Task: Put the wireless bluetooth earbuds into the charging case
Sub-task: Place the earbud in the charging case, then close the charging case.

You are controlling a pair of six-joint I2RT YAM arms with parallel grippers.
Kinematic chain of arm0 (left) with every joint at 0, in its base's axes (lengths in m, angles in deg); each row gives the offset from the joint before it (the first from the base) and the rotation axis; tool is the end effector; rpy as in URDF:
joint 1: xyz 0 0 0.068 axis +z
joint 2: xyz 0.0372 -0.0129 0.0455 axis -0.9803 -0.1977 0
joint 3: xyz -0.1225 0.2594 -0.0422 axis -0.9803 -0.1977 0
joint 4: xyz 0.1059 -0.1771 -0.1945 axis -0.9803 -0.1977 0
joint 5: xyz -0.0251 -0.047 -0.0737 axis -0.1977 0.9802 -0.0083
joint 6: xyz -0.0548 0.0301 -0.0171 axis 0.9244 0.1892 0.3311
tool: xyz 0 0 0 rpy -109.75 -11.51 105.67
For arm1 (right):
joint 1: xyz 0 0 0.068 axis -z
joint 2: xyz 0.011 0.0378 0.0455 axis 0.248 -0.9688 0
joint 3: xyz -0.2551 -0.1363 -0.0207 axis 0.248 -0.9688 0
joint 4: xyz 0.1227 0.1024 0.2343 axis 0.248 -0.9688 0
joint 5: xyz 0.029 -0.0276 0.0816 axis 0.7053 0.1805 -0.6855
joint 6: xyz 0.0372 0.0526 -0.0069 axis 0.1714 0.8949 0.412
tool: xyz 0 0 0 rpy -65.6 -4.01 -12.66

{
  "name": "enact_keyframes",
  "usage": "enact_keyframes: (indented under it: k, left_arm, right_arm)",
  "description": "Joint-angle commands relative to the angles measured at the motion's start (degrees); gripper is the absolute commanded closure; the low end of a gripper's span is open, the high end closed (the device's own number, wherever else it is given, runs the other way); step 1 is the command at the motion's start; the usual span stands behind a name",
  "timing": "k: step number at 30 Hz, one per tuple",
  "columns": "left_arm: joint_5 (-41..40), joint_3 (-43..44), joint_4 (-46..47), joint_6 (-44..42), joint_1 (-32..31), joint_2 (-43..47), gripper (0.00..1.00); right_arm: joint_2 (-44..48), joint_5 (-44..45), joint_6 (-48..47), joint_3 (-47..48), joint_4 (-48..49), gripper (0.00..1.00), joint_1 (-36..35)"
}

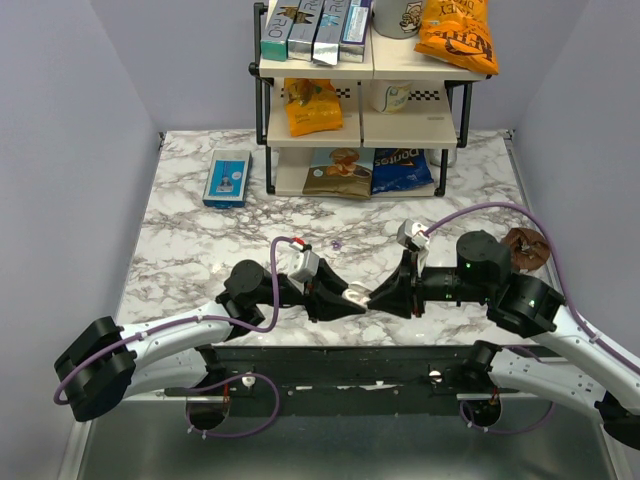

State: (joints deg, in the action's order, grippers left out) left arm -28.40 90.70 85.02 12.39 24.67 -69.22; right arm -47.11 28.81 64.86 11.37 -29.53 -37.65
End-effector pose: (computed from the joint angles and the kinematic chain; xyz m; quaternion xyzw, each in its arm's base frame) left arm 0.1142 -0.2145 0.2817 0.4187 0.4654 -0.6425 0.4419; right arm 0.0933 0.1563 0.3733 -0.3990 0.6949 0.4590 0.3837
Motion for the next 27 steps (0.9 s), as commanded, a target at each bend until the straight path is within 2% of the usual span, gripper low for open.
enact_keyframes:
  k: [1,10,15,18,19,22,27]
  left_arm:
    - [1.25,-0.5,3.87,-0.23,0.14,-0.13,1.0]
    - [1.16,-1.11,3.87,-0.14,0.06,-0.4,1.0]
    - [0.46,-1.64,3.87,-0.4,0.06,-0.05,1.0]
    - [-0.77,-1.73,3.52,-0.49,0.06,0.22,1.0]
    - [-1.3,-1.64,3.17,-0.93,0.06,0.3,1.0]
    - [-3.84,-1.29,1.16,-2.16,-0.21,0.92,1.0]
    - [-8.41,-1.11,-3.77,-6.73,-1.35,2.67,1.0]
  right_arm:
    - [0.27,1.76,-0.15,0.86,-1.39,0.65,0.15]
    - [1.06,4.48,-0.23,5.5,-2.97,0.52,0.07]
    - [2.29,8.16,-1.2,10.35,-6.4,0.5,0.07]
    - [2.99,18.86,0.55,9.57,-6.67,0.52,0.07]
    - [2.99,24.81,2.3,9.04,-6.67,0.53,0.07]
    - [1.68,32.32,5.46,7.19,-7.02,0.53,0.07]
    - [-2.89,34.45,9.08,5.7,-7.28,0.55,0.15]
